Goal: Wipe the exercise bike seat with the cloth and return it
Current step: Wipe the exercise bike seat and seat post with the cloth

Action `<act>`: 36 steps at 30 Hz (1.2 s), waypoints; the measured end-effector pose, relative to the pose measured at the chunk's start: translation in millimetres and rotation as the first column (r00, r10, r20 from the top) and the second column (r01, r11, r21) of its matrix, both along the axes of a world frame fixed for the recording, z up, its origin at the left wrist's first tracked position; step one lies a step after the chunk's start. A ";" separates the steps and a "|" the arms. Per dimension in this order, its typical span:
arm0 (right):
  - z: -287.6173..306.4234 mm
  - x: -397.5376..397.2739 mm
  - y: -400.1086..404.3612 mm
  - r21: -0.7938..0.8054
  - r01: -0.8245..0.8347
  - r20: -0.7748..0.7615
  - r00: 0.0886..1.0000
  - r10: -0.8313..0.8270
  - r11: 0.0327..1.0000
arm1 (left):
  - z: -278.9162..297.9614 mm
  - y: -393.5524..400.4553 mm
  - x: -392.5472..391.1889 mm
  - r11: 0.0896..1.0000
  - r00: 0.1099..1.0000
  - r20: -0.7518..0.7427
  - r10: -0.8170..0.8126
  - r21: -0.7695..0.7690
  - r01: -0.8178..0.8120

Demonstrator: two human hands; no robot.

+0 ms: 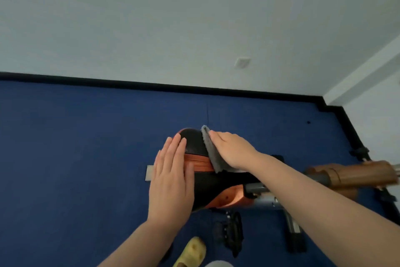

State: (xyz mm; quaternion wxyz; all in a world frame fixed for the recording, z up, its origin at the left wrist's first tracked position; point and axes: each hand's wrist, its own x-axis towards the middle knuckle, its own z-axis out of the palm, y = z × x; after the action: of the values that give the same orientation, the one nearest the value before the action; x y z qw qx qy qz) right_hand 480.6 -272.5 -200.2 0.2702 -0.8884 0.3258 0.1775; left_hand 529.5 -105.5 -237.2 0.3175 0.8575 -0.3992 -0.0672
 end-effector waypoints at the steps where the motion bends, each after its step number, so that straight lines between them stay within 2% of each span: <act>1: -0.8 7.9 2.3 0.053 0.024 0.037 0.999 -0.025 0.998 | -0.8 2.3 -2.0 1.000 0.999 -0.034 0.020 -0.014 -0.020; 4: -3.9 12.5 -1.3 0.237 0.046 0.081 0.994 -0.067 0.971 | -3.2 6.6 -5.4 0.997 0.993 -0.099 0.068 -0.032 -0.072; 6: -4.8 11.7 -11.6 0.353 0.050 0.080 0.993 -0.084 0.934 | -4.3 9.3 -6.8 0.998 0.994 -0.085 0.063 -0.016 -0.065; 10: -9.4 44.6 -15.6 0.378 -0.024 0.107 0.994 -0.018 0.925 | -8.8 19.0 -13.7 0.999 0.995 -0.082 0.050 0.007 -0.050; 13: -12.9 76.3 -7.5 0.302 -0.289 0.146 0.956 0.256 0.909 | -12.0 25.7 -20.9 1.000 0.997 -0.075 0.029 0.007 -0.029; 14: -11.6 81.6 -7.7 0.300 -0.322 0.132 0.946 0.296 0.898 | -12.6 28.5 -22.5 1.000 0.998 -0.066 0.013 0.003 -0.013; 18: -11.0 77.0 -21.0 0.502 -0.279 0.161 0.960 0.228 0.819 | -14.7 39.8 -23.8 0.997 0.998 -0.026 -0.065 0.030 0.066; 19: -11.5 77.4 -21.5 0.508 -0.267 0.156 0.964 0.218 0.819 | -15.9 41.1 -23.9 0.997 0.997 -0.018 -0.071 0.032 0.071; 21: -11.4 85.9 -15.7 0.405 -0.303 0.118 0.953 0.280 0.863 | -18.6 42.3 -24.1 0.997 0.997 -0.020 -0.071 0.016 0.071; 23: -9.8 98.4 -4.2 0.246 -0.411 0.023 0.908 0.418 0.878 | -18.7 42.5 -23.0 0.997 0.996 -0.039 -0.077 -0.025 0.076; 26: -3.8 102.9 12.2 0.011 -0.591 -0.100 0.802 0.589 0.807 | -17.8 44.7 -20.7 0.991 0.992 -0.036 -0.120 -0.067 0.117; 28: -2.9 91.7 14.5 -0.061 -0.625 -0.031 0.781 0.624 0.779 | -17.8 46.4 -17.6 0.985 0.987 -0.024 -0.156 -0.079 0.154; 32: -11.2 59.7 5.5 -0.111 -0.594 0.253 0.758 0.601 0.796 | -19.9 48.1 -10.3 0.975 0.977 0.002 -0.215 -0.061 0.215; 36: -16.6 32.5 4.2 -0.048 -0.428 0.348 0.840 0.416 0.903 | -13.2 49.2 -4.0 0.964 0.964 -0.016 -0.264 0.012 0.264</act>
State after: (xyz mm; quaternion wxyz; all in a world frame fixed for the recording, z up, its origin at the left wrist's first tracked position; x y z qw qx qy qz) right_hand 513.1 -268.3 -216.8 0.2920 -0.9510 0.0662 0.0770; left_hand 525.6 -56.3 -250.4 0.3025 0.7983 -0.5072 -0.1179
